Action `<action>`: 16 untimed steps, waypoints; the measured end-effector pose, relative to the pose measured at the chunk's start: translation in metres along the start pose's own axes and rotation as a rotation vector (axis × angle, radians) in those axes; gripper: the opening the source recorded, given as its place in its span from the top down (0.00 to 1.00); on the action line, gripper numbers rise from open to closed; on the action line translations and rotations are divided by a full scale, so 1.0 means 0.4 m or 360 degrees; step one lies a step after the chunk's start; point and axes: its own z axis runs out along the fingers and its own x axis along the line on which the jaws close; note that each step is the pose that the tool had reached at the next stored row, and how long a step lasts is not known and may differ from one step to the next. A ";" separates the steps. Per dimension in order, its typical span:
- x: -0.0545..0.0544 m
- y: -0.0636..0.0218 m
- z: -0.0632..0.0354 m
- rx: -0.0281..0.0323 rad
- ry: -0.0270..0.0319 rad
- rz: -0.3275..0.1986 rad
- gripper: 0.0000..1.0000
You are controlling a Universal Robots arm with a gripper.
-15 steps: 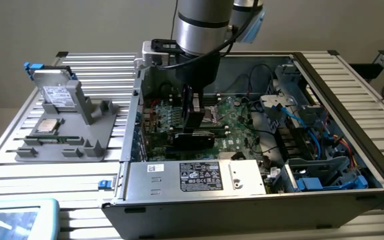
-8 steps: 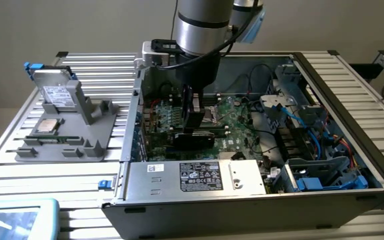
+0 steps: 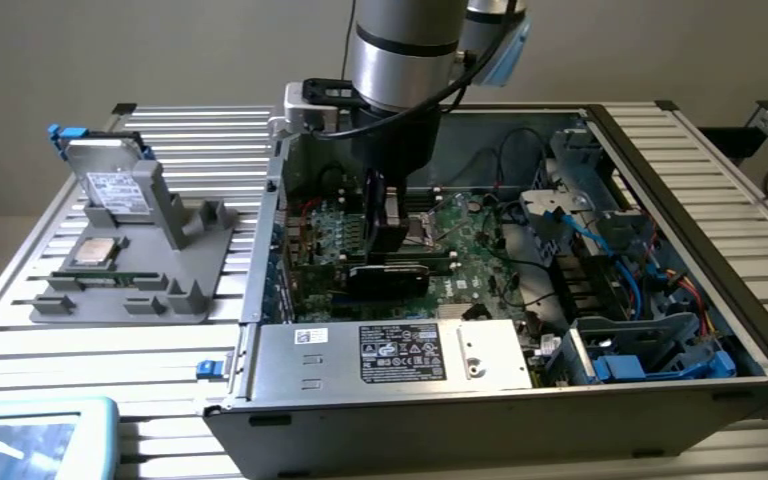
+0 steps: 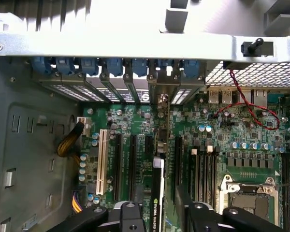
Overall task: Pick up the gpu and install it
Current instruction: 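Press down on the gpu until it lock into place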
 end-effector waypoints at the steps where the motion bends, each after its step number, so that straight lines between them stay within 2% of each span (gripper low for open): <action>1: 0.000 0.000 0.000 0.00000 0.00000 0.0000 0.62; 3: 0.000 0.000 0.000 0.00000 -0.00001 0.0000 0.74; 4: 0.000 0.001 0.001 0.00002 -0.00001 0.0000 0.74; 7: 0.000 0.013 0.004 0.00115 0.00006 0.0000 0.89; 10: -0.001 0.030 0.009 0.00199 0.00014 0.0001 0.89; 16: -0.004 0.070 0.026 0.00611 0.00028 0.0002 0.89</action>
